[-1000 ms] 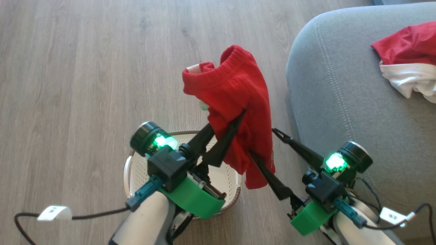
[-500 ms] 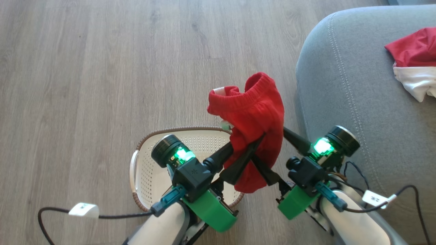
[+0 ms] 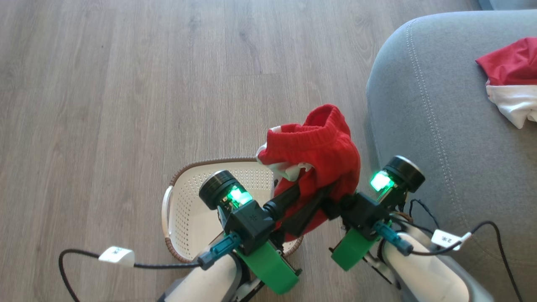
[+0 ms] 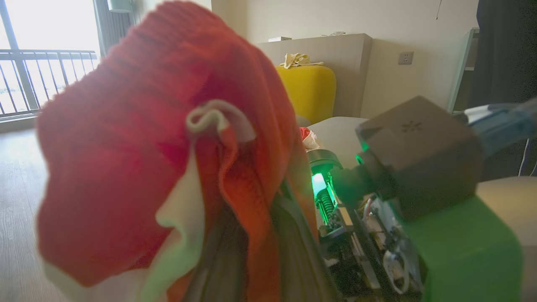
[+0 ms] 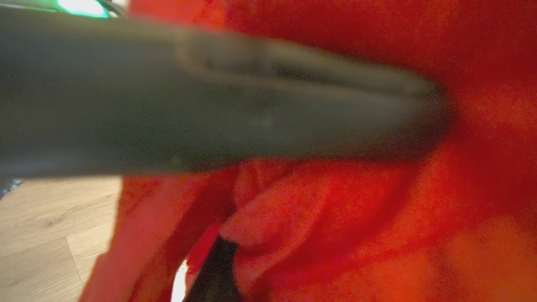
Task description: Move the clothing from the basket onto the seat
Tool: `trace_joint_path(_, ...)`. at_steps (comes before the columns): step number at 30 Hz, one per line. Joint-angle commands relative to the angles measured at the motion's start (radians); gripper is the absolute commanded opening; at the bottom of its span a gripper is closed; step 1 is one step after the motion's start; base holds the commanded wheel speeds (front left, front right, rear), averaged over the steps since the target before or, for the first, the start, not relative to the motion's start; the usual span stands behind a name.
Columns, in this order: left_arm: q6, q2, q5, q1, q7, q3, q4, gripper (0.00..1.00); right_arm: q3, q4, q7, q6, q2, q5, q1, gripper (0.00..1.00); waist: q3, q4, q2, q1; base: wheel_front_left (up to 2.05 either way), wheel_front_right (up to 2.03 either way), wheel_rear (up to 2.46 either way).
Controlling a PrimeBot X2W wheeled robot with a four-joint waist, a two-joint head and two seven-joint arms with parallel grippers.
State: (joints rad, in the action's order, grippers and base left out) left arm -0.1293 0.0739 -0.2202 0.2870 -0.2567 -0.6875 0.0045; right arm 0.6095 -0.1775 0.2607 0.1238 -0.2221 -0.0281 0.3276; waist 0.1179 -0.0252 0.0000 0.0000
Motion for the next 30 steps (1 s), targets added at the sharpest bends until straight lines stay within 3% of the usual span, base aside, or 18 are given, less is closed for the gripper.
trace_joint_path(1,-0.001,0.004,-0.005,0.046,-0.005,0.023,-0.034,0.00,-0.003,0.039,0.001,0.007,0.021,0.017,0.031,0.00,0.001,0.001,0.0000,0.0000,0.00,0.00,0.00)
trace_joint_path(18,-0.001,-0.001,0.004,0.026,-0.005,0.092,-0.017,0.00,-0.209,0.073,0.001,0.007,0.063,0.054,-0.019,0.00,-0.002,0.000,0.0000,0.0000,0.00,0.00,0.00)
trace_joint_path(27,-0.001,-0.004,0.013,0.014,-0.005,0.092,0.049,0.00,-0.264,0.096,0.001,0.007,0.090,0.080,-0.034,0.00,-0.008,-0.006,0.0000,0.0000,0.00,0.00,0.00)
trace_joint_path(28,-0.001,-0.004,0.013,0.014,-0.005,0.090,0.056,0.05,-0.266,0.097,0.001,0.007,0.090,0.080,-0.035,0.00,-0.009,-0.006,0.0000,0.0000,0.00,0.00,0.00)
trace_joint_path(29,-0.001,-0.004,0.014,0.014,-0.005,0.090,0.063,0.25,-0.268,0.097,0.001,0.007,0.091,0.080,-0.035,0.00,-0.010,-0.006,0.0000,0.0000,0.00,0.00,0.00)
trace_joint_path(30,-0.001,-0.004,0.014,0.014,-0.005,0.090,0.063,0.25,-0.268,0.097,0.001,0.007,0.091,0.080,-0.035,0.00,-0.010,-0.006,0.0000,0.0000,0.00,0.00,0.00)
